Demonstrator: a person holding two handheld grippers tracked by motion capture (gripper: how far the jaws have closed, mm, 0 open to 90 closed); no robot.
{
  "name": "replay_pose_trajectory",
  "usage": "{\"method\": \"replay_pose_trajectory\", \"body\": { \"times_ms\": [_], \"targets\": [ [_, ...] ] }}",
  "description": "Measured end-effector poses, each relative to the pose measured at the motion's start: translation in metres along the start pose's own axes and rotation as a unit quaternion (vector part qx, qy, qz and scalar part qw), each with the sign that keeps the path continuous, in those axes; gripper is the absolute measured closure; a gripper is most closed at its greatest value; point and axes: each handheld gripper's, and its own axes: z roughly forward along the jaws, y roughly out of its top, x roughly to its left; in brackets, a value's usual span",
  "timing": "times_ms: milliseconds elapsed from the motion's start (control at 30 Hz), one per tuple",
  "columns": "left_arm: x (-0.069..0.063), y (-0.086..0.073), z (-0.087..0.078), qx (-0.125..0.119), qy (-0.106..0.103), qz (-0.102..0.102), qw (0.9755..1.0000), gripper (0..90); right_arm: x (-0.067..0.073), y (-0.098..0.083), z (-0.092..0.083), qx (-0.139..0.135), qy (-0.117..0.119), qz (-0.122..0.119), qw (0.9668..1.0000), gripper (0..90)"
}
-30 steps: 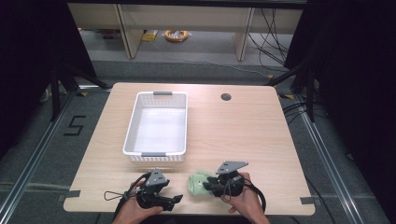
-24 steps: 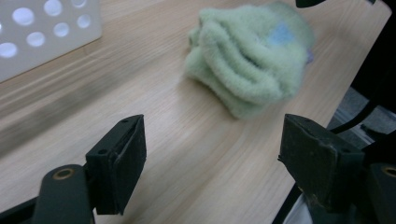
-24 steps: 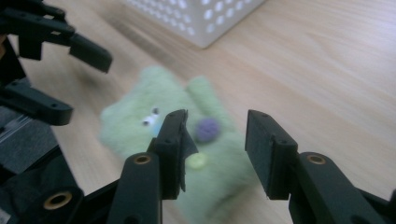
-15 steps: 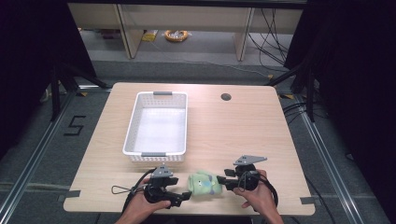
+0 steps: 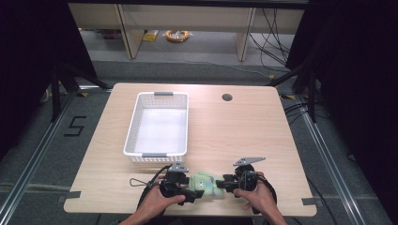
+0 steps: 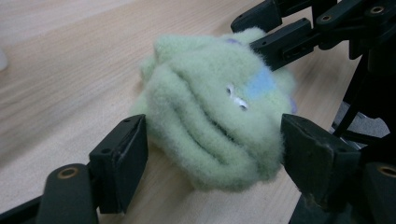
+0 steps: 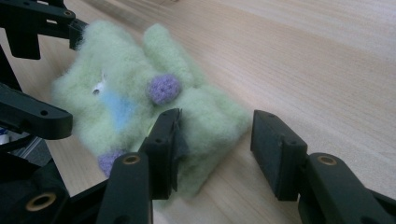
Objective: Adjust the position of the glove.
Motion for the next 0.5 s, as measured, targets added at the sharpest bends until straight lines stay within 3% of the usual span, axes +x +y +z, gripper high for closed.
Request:
{"method": "replay_pose_trajectory", "body": {
  "times_ms": [233,267,500],
  "targets": [
    [-0.0012,-0.0054,-0.0003,0.008,-0.004,-0.007,0.9999,26.5,0.0025,0.0002,0.0028,0.007,-0.004,0.005,1.0,54.0],
    [-0.0023,-0.0063,0.0011,0.001,0.001,-0.011,0.9999,26.9,0.0019,0.0001,0.0038,0.007,0.006,0.006,0.9999,54.4],
    [0.0029,-0.0062,0.0037,0.002,-0.013,-0.023,0.9996,39.0,-0.003,-0.0019,0.0049,0.002,0.035,0.02,0.9992,62.8]
  ]
}}
